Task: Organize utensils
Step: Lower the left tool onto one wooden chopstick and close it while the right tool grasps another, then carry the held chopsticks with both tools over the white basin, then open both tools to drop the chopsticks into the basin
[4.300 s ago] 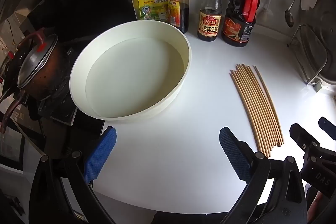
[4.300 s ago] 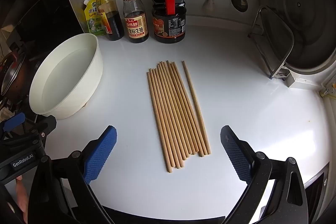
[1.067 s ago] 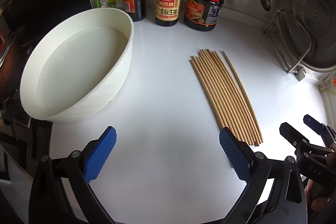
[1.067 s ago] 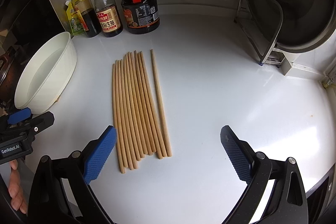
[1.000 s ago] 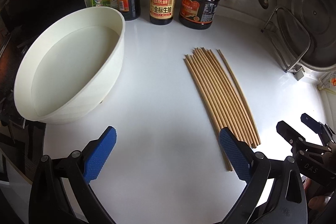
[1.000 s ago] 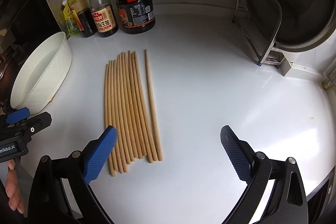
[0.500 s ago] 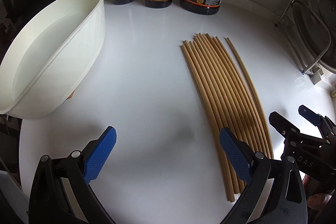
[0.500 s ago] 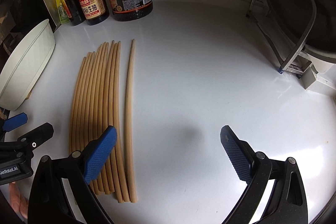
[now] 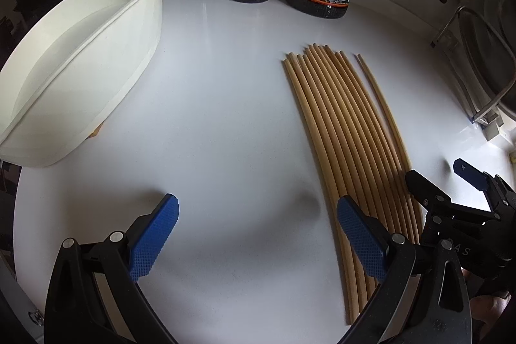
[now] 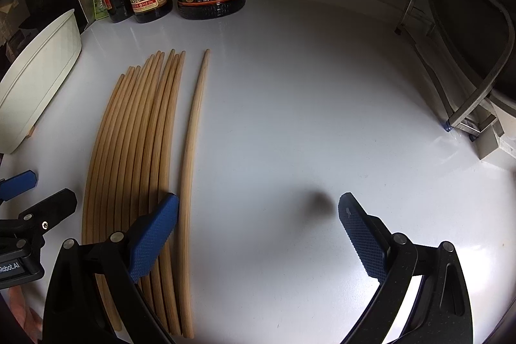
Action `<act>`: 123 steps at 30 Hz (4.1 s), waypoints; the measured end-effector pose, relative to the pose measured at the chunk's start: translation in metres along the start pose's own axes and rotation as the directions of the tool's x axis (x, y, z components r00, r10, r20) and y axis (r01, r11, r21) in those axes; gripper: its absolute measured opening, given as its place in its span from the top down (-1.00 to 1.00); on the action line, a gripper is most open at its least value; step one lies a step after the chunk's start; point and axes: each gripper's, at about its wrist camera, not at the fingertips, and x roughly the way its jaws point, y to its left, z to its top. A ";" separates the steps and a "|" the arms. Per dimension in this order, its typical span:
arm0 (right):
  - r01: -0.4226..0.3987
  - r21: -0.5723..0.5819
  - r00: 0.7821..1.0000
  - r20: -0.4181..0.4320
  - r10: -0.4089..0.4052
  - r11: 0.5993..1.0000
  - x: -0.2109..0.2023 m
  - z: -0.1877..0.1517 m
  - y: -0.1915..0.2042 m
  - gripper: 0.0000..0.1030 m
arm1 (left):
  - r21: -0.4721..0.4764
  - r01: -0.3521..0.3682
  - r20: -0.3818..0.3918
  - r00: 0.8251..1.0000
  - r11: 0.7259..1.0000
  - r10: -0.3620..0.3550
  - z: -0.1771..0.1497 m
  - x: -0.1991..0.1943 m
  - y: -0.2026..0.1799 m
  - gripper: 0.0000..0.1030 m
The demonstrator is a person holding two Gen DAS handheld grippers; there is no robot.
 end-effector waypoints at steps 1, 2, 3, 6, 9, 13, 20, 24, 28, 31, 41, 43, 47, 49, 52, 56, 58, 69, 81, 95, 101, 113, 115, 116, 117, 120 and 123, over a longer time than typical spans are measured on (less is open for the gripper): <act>0.001 -0.002 1.000 0.002 -0.001 1.000 0.000 0.000 -0.001 -0.83 | 0.004 -0.003 0.000 1.000 1.000 0.003 0.000 0.001 -0.001 -0.88; 0.003 -0.002 1.000 0.003 -0.003 1.000 0.000 0.001 -0.002 -0.83 | 0.008 -0.004 -0.002 1.000 1.000 0.004 0.000 0.002 -0.002 -0.88; 0.007 -0.002 1.000 0.004 -0.007 1.000 0.000 0.001 -0.004 -0.83 | 0.013 -0.006 -0.006 1.000 1.000 0.006 0.000 0.003 -0.004 -0.88; 0.017 0.005 1.000 0.005 -0.017 1.000 0.000 0.001 -0.009 -0.83 | 0.026 -0.012 -0.011 1.000 1.000 0.012 -0.002 0.005 -0.006 -0.88; 0.018 0.005 1.000 0.006 -0.018 1.000 0.000 0.001 -0.013 -0.83 | 0.023 -0.011 -0.008 1.000 1.000 0.011 -0.002 0.005 -0.006 -0.88; 0.015 0.002 1.000 0.009 -0.015 1.000 0.000 0.000 -0.015 -0.83 | 0.017 -0.011 -0.009 1.000 1.000 0.012 -0.002 0.006 -0.006 -0.88; 0.020 -0.023 1.000 0.024 -0.020 1.000 -0.001 0.000 -0.015 -0.83 | 0.018 -0.046 -0.003 0.999 0.999 0.046 -0.002 0.008 -0.008 -0.90; 0.027 -0.035 0.999 0.031 -0.026 0.999 -0.002 0.000 -0.014 -0.83 | 0.040 -0.076 -0.008 0.997 0.996 0.077 0.001 0.011 -0.010 -0.90; 0.032 -0.057 0.998 0.048 -0.030 0.998 -0.001 0.003 -0.011 -0.83 | 0.021 -0.084 -0.005 0.996 0.996 0.084 0.004 0.013 -0.007 -0.90; 0.042 -0.092 0.996 0.079 -0.034 0.995 -0.002 0.002 -0.005 -0.83 | 0.016 -0.087 -0.003 0.996 0.996 0.087 0.008 0.015 -0.007 -0.90; -0.068 -0.174 0.993 0.083 0.083 0.982 -0.005 0.004 0.011 -0.36 | 0.067 -0.064 0.048 0.997 0.996 0.061 0.009 0.008 -0.018 -0.12; -0.093 -0.183 0.991 0.078 0.108 0.979 -0.006 0.004 0.015 -0.06 | 0.081 -0.059 0.053 0.997 0.995 0.055 0.008 0.006 -0.021 0.21; -0.125 -0.223 0.988 0.065 0.142 0.967 -0.008 0.005 0.027 0.55 | 0.109 -0.046 0.051 0.998 0.993 0.041 0.008 0.005 -0.026 0.80; -0.137 -0.237 0.987 0.053 0.153 0.962 -0.011 0.004 0.031 0.87 | 0.114 -0.039 0.047 0.998 0.993 0.034 0.009 0.005 -0.026 0.86; -0.146 -0.220 0.986 0.046 0.160 0.964 -0.013 0.004 0.030 0.88 | 0.124 -0.025 0.037 0.999 0.992 0.020 0.009 0.004 -0.025 0.86; -0.160 -0.156 0.985 0.035 0.167 0.975 -0.016 0.004 0.022 0.88 | 0.132 -0.001 0.019 1.000 0.991 -0.002 0.010 0.001 -0.021 0.86; -0.158 -0.131 0.986 0.037 0.164 0.979 -0.020 0.005 0.019 0.88 | 0.138 0.011 0.025 1.000 0.990 -0.014 0.011 -0.005 -0.020 0.86; -0.159 -0.032 0.982 0.099 0.162 0.987 -0.071 0.033 0.035 0.88 | 0.136 0.072 0.074 0.994 0.988 -0.083 0.044 -0.053 0.009 0.86; -0.258 -0.035 0.950 0.171 0.260 0.966 -0.100 0.083 0.127 0.88 | 0.055 0.060 0.180 0.981 0.997 -0.069 0.093 -0.112 0.109 0.86; -0.364 -0.133 0.922 0.085 0.377 0.922 -0.056 0.146 0.277 0.88 | 0.001 -0.060 0.138 0.989 0.998 0.059 0.127 -0.083 0.236 0.86; -0.374 -0.107 0.927 0.005 0.376 0.921 -0.020 0.159 0.309 0.88 | 0.006 -0.054 0.092 0.994 0.999 0.053 0.133 -0.054 0.253 0.86; -0.318 -0.060 0.948 -0.054 0.315 0.946 0.013 0.159 0.314 0.88 | 0.024 -0.040 0.042 0.998 0.999 0.039 0.136 -0.021 0.267 0.86; -0.316 -0.059 0.948 -0.052 0.314 0.947 0.012 0.159 0.314 0.88 | 0.024 -0.040 0.041 0.998 0.999 0.039 0.137 -0.021 0.268 0.86; -0.313 -0.061 0.949 -0.050 0.310 0.948 0.012 0.160 0.314 0.88 | 0.023 -0.042 0.040 0.998 0.999 0.041 0.137 -0.021 0.268 0.86; -0.311 -0.064 0.950 -0.049 0.308 0.948 0.010 0.159 0.314 0.87 | 0.020 -0.045 0.040 0.998 0.999 0.044 0.137 -0.021 0.269 0.76; -0.304 -0.066 0.952 -0.037 0.302 0.950 0.004 0.158 0.311 0.78 | 0.005 -0.052 0.050 0.997 0.999 0.052 0.137 -0.025 0.273 0.26; -0.296 -0.066 0.955 -0.023 0.295 0.953 -0.002 0.157 0.308 0.76 | -0.009 -0.067 0.067 0.995 0.998 0.068 0.137 -0.031 0.277 0.08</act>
